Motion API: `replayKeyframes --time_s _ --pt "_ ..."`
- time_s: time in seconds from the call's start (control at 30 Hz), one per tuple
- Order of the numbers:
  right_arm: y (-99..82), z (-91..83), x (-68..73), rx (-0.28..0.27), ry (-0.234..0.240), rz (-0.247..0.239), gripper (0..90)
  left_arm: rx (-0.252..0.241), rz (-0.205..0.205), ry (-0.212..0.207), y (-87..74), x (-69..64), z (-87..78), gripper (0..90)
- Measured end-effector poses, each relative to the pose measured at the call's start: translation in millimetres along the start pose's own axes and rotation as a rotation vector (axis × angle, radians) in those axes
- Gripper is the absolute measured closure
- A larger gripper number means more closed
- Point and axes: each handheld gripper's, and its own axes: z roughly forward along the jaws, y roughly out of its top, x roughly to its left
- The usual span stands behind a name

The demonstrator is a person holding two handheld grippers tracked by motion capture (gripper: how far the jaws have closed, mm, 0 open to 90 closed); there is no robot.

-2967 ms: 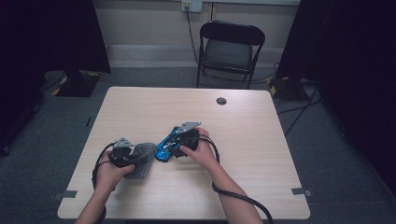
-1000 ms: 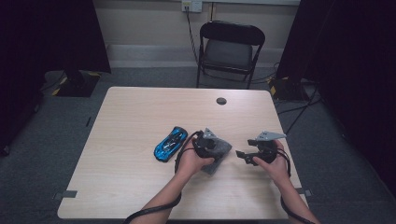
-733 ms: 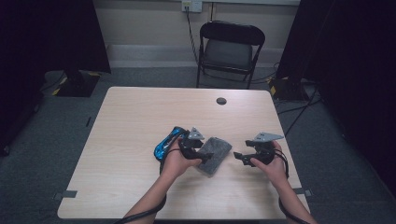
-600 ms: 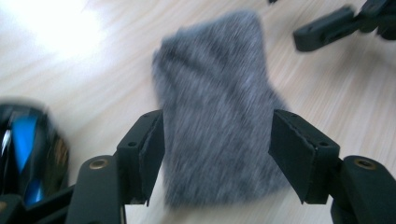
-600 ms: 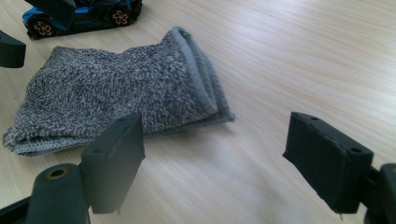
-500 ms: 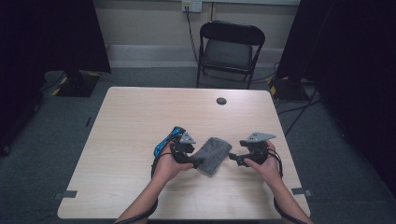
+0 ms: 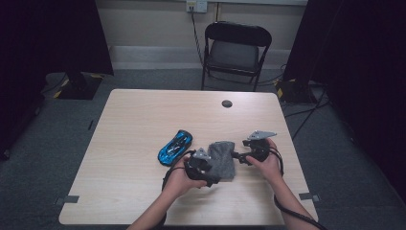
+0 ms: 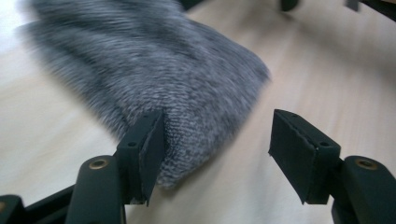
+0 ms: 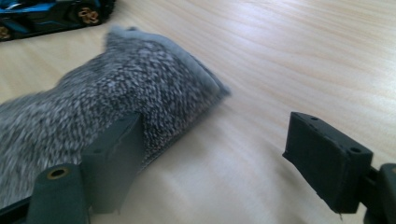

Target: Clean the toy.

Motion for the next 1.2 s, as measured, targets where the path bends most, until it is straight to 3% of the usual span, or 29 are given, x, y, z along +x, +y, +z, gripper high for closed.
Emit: replayKeyframes --time_s 0.2,0.27,0.37,0.47,0.53,0.57,0.63,0.67,0.73,0.77,0.8,1.0,1.03,1.1,1.13,1.17,1.2 --pt "12.6 5.6 -4.3 -0.004 -0.013 0.007 19.4 -0.016 0.031 -0.049 11.1 -17.1 21.8 35.1" --pt "15.5 0.1 -3.7 -0.022 -0.016 0.011 20.2 -0.008 0.053 -0.035 14.5 -17.7 21.6 35.0" --pt "16.6 -7.2 -2.2 -0.038 -0.011 0.023 20.5 -0.012 0.053 -0.022 16.7 -14.3 15.3 35.0" --pt "15.9 -20.8 5.5 -0.058 0.015 0.03 21.6 -0.029 0.051 0.045 17.7 -4.0 -7.8 34.6" --pt "15.1 -26.4 13.3 -0.052 0.021 0.009 22.0 -0.039 0.05 0.086 18.0 1.1 -21.4 34.4" --pt "15.1 -26.4 13.3 -0.052 0.021 0.009 22.0 -0.039 0.05 0.086 18.0 1.1 -21.4 34.3" --pt "13.0 -32.2 25.6 -0.049 0.03 -0.006 23.3 -0.061 0.039 0.14 18.1 9.5 -39.2 34.1" --pt "12.3 -34.3 29.5 -0.058 0.037 -0.002 23.7 -0.061 0.039 0.14 18.1 9.5 -39.2 33.7" --pt "11.2 -38.9 37.0 -0.077 0.06 0.025 25.1 -0.068 0.022 0.191 17.3 20.9 -52.6 33.6" --pt "11.2 -38.9 37.0 -0.077 0.06 0.025 25.1 -0.068 0.022 0.191 17.3 20.9 -52.6 33.5" --pt "11.1 -41.8 45.6 -0.074 0.074 0.041 28.4 -0.068 0.007 0.217 16.8 30.4 -59.1 33.3" --pt "2.7 -29.3 60.7 -0.041 0.081 0.02 28.8 -0.083 -0.051 0.312 15.2 64.8 -74.9 30.0" --pt "2.7 -29.3 60.7 -0.041 0.081 0.02 28.8 -0.083 -0.051 0.312 15.2 64.8 -74.9 29.4" --pt "-6.5 -18.4 63.7 -0.002 0.058 0.001 28.6 -0.079 -0.063 0.361 16.0 81.0 -78.2 28.5" --pt "-8.6 -16.2 63.7 0.009 0.045 -0.005 28.8 -0.079 -0.063 0.361 16.0 81.0 -78.2 27.0" --pt "-10.1 -14.5 63.9 0.016 0.04 -0.013 29.1 -0.081 -0.084 0.393 16.5 92.7 -78.6 24.9" --pt "-11.1 -13.1 64.2 0.021 0.042 -0.019 29.1 -0.082 -0.087 0.396 16.7 97.8 -79.0 24.0"
